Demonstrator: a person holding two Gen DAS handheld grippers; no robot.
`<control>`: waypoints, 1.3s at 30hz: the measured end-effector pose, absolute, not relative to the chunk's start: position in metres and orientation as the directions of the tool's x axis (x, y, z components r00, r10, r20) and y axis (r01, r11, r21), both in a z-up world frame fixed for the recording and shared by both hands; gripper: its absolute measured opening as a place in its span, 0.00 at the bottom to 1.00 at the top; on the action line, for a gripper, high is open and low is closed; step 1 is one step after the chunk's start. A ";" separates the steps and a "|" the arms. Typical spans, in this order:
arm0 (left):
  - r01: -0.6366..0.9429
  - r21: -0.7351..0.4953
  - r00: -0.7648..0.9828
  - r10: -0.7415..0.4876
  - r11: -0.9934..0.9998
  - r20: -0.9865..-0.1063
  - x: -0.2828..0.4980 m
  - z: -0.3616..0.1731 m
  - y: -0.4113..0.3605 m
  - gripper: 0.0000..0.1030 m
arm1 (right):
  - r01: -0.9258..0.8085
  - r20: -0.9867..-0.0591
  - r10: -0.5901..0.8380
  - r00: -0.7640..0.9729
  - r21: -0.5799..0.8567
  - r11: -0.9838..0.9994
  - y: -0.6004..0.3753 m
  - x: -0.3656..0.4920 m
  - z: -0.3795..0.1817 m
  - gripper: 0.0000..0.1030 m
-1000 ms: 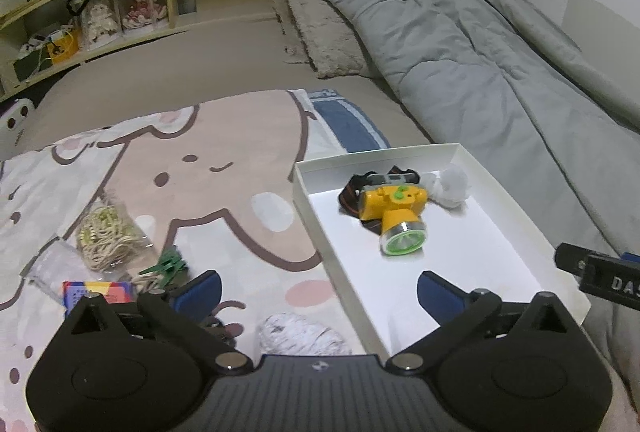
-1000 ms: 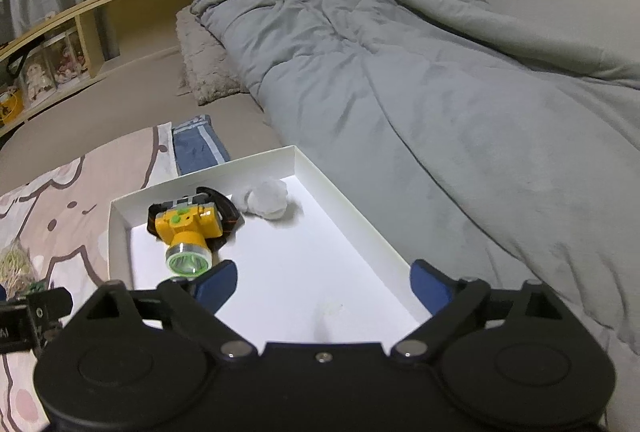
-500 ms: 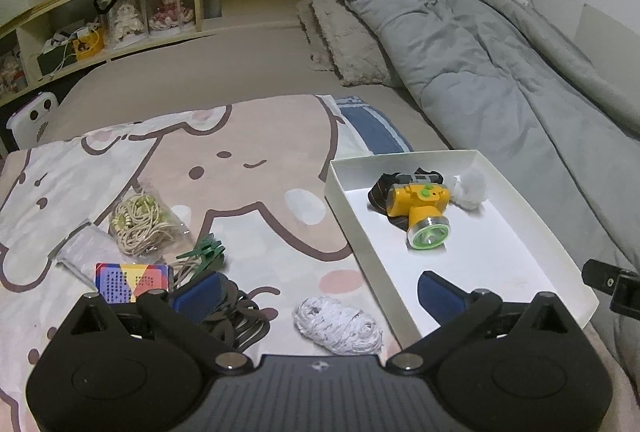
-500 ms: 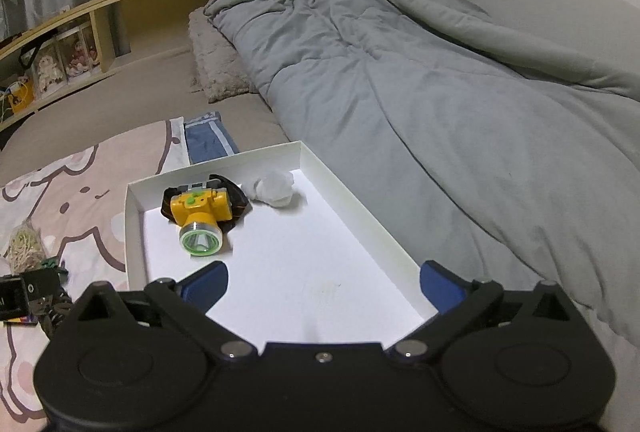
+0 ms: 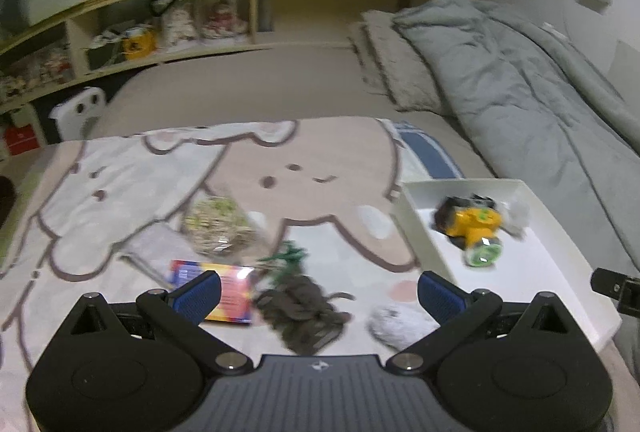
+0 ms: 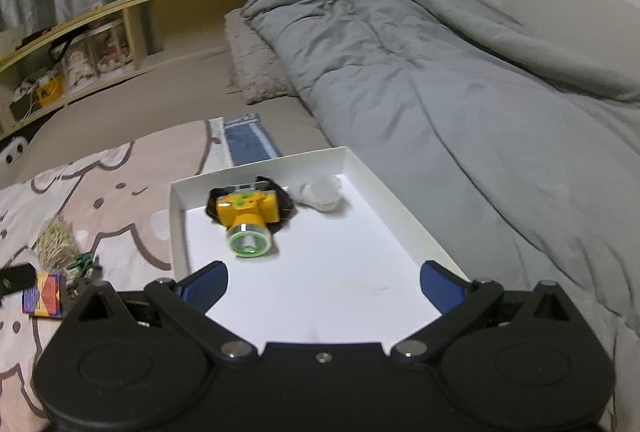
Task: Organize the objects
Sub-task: 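Withdraw both tools from the tray back toward the remaining objects, then grasp the colourful card box with the left tool while the right tool grasps the white rope coil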
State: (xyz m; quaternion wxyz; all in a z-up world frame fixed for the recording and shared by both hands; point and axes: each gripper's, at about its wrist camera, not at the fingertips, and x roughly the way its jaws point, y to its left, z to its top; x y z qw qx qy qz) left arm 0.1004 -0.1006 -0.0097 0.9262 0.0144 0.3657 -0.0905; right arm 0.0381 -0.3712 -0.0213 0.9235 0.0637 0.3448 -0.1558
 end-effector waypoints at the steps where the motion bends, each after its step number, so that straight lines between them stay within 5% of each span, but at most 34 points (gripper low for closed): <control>1: 0.166 -0.038 0.719 -0.148 0.985 -0.679 0.101 -0.009 -0.094 1.00 | 0.323 -0.654 -0.239 0.718 0.009 0.947 -0.367 0.040 -0.021 1.00; 23: -0.025 -0.002 0.750 0.018 1.000 -0.661 0.106 -0.025 -0.006 1.00 | -0.027 -0.601 0.058 0.797 0.060 0.998 -0.275 0.087 -0.029 1.00; 39: -0.004 -0.015 0.730 -0.008 1.000 -0.684 0.134 -0.094 -0.003 1.00 | -0.147 -0.613 0.078 0.786 -0.063 0.987 -0.249 0.104 -0.078 1.00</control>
